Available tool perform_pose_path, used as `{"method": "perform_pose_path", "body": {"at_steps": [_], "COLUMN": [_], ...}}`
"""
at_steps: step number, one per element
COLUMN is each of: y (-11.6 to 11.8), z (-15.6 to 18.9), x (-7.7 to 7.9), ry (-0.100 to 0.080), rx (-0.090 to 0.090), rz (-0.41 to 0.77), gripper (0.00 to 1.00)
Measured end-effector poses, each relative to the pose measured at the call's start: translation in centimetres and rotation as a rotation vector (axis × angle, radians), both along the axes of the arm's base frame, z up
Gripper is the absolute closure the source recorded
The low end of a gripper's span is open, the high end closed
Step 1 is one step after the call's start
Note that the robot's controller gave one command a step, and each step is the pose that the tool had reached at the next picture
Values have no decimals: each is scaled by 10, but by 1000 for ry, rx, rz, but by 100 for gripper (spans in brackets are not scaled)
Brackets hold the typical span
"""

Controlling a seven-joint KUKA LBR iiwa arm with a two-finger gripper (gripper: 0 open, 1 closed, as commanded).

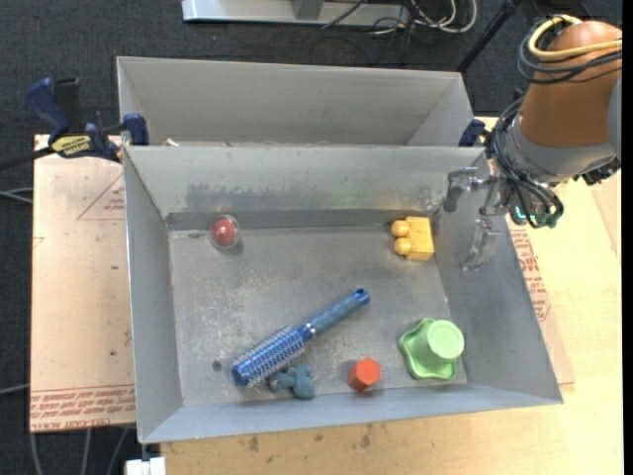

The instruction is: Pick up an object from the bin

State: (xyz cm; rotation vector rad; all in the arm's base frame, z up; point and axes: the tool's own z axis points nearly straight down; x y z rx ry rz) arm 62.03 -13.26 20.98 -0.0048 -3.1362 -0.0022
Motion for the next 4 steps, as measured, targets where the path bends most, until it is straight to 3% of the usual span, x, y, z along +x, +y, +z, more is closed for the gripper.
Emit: {"method": "perform_pose_path", "body": {"at_steps": [1,2,3,4], "y": [101,149,148,177], "z": [-84,-141,-139,74], "x": [0,-43,-42,-41], "ry": [-3,-4,-8,-19], "rx": [4,4,1,-2], "rz": [243,695,694,664], "gripper": [0,0,100,100]}}
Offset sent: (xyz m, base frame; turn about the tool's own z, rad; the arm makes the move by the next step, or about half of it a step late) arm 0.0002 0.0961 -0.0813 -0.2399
